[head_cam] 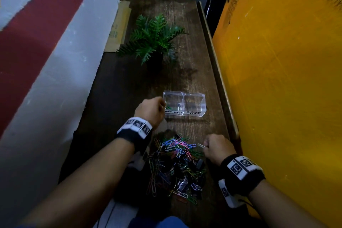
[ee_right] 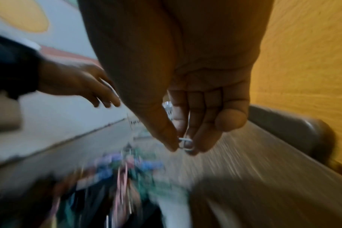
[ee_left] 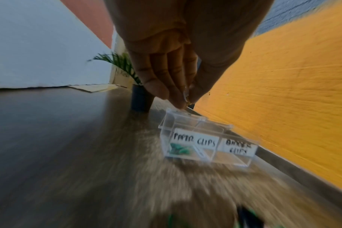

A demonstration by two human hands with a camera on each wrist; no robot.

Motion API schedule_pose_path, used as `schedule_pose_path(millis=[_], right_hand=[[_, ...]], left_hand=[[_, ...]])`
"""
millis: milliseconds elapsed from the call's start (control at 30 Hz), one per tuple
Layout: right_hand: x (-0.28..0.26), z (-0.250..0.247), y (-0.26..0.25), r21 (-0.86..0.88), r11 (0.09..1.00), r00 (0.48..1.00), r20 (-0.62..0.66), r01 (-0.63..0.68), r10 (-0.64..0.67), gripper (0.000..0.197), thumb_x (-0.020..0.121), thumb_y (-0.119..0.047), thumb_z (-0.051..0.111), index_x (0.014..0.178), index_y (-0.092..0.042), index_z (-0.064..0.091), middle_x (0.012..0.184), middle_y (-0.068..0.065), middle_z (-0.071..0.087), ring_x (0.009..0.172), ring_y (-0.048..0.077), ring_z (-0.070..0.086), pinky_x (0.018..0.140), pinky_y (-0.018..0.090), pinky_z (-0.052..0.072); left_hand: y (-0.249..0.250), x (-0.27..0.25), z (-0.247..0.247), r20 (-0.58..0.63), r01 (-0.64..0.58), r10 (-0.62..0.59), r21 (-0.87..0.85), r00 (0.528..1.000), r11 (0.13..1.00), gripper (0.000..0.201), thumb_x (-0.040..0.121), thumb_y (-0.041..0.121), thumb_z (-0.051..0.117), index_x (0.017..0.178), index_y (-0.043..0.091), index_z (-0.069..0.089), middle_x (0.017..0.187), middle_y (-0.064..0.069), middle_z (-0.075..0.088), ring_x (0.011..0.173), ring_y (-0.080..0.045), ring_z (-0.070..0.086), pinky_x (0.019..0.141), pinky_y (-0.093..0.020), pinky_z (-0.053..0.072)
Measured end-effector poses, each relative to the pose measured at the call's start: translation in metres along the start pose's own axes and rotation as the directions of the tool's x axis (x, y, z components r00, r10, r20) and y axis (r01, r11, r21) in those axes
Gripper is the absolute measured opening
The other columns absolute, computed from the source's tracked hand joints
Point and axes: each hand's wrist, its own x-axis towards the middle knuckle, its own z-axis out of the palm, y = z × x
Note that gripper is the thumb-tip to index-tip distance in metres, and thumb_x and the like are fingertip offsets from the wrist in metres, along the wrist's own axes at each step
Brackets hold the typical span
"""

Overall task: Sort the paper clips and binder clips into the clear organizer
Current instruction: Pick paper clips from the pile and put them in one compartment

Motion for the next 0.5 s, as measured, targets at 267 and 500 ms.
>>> schedule_pose_path(millis=[267, 500], right_hand=[[0.030, -0.039, -0.032, 0.344, 0.936, 0.997, -0.021, 0.073, -0.070, 0.007, 0.083, -0.010, 0.067, 0.078, -0.015, 0.066, 0.083, -0.004, 0.064, 0.079, 0.009, 0.058, 0.074, 0.027, 0.049], [0.078, -0.055, -0.072, 0.596, 0.796, 0.994, -0.078, 0.104, -0.071, 0.008, 0.076, -0.011, 0.074, 0.074, -0.017, 0.068, 0.082, 0.001, 0.071, 0.074, 0.017, 0.066, 0.078, 0.040, 0.057]], left_hand=[[0.013, 0.031, 0.012, 0.046, 0.044, -0.040, -0.092, 0.998, 0.995, 0.016, 0.083, 0.021, 0.063, 0.099, 0.022, 0.064, 0.094, -0.001, 0.068, 0.084, -0.019, 0.063, 0.077, -0.031, 0.054], [-0.028, -0.039, 0.016, -0.047, 0.117, -0.140, -0.320, 0.989, 0.940, 0.015, 0.080, 0.013, 0.065, 0.090, 0.024, 0.067, 0.084, 0.007, 0.070, 0.076, -0.008, 0.065, 0.075, -0.023, 0.052]])
